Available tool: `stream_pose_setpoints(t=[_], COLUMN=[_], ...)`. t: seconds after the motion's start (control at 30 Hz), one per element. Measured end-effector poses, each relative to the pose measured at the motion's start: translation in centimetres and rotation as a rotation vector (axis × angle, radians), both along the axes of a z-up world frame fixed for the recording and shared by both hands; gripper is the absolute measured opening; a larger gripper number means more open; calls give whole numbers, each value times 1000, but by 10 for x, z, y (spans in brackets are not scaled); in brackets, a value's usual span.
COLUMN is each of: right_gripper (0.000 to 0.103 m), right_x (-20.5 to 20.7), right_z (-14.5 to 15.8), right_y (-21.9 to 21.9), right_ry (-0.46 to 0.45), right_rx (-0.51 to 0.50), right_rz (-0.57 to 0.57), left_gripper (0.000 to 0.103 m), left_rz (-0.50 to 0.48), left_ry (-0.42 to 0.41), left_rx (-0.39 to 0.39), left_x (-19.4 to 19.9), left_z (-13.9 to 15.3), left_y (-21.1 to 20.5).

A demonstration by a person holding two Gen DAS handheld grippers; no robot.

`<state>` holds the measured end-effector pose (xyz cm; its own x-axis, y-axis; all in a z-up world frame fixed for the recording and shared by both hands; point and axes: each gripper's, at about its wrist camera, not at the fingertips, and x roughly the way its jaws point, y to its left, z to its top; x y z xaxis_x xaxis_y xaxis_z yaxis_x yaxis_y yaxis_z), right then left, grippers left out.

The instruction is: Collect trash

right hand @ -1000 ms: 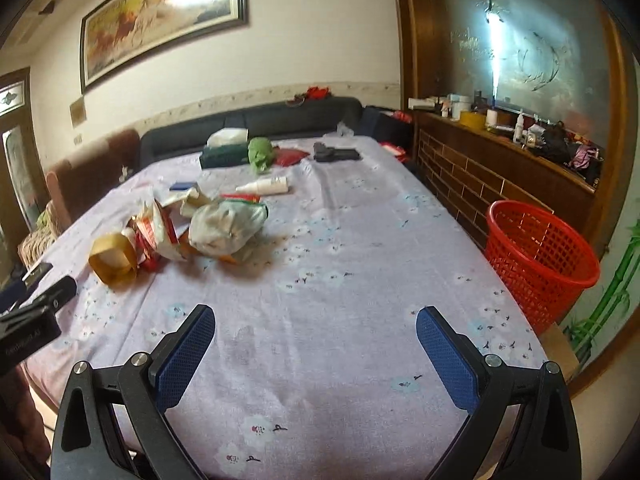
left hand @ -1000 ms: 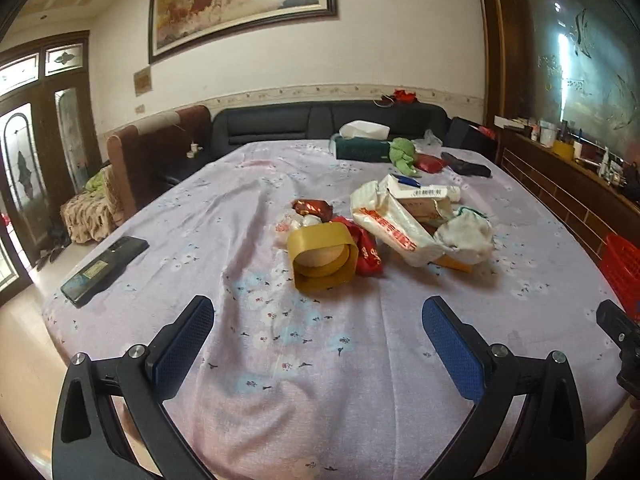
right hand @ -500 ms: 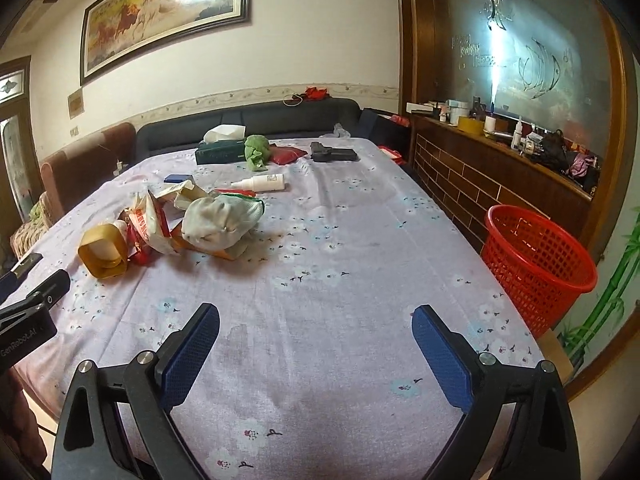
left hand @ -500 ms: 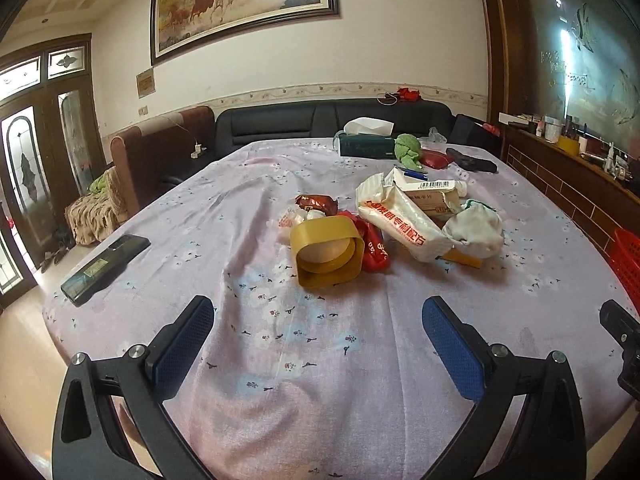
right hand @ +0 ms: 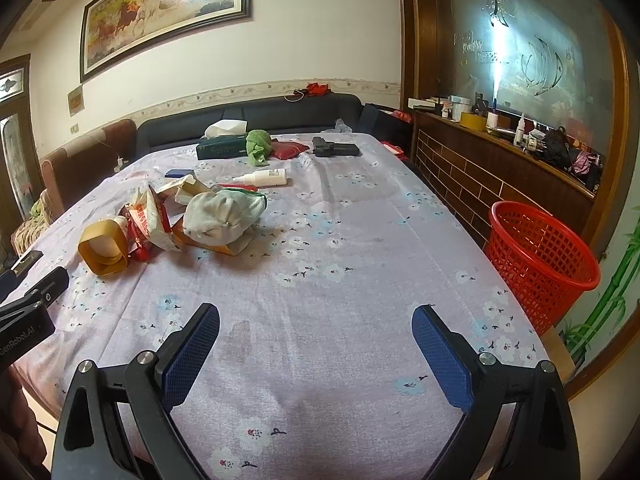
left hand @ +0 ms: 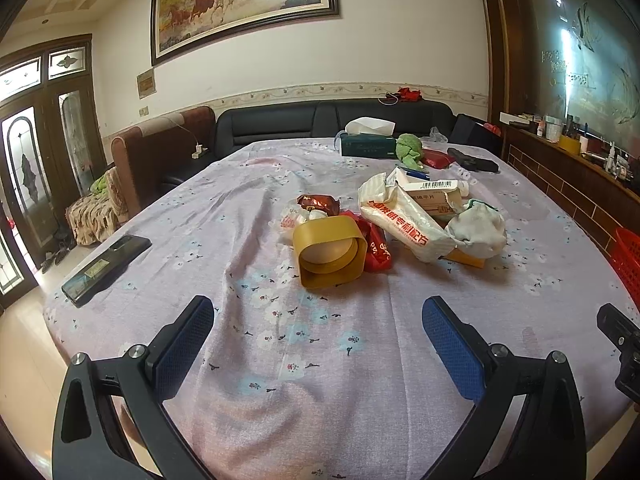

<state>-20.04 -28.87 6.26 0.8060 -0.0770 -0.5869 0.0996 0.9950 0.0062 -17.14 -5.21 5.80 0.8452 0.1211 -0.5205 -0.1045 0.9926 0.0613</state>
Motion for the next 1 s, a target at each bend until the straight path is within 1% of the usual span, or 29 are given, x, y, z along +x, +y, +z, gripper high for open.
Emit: stream_pose_setpoints(t=[0.8,1.0], right_gripper=[99,99], right_x=[6,8], right_z=[-3,-6], right_y=[2,2], right_ry=[24,42], right_rx=[16,30], right_rz=[11,19], left_gripper=[103,103], left_rz=[-3,-18], left_ry=[10,39], left_rx=[-1,-12], left_x=[1,8], left_z=[-2,-6], left_y=[1,5])
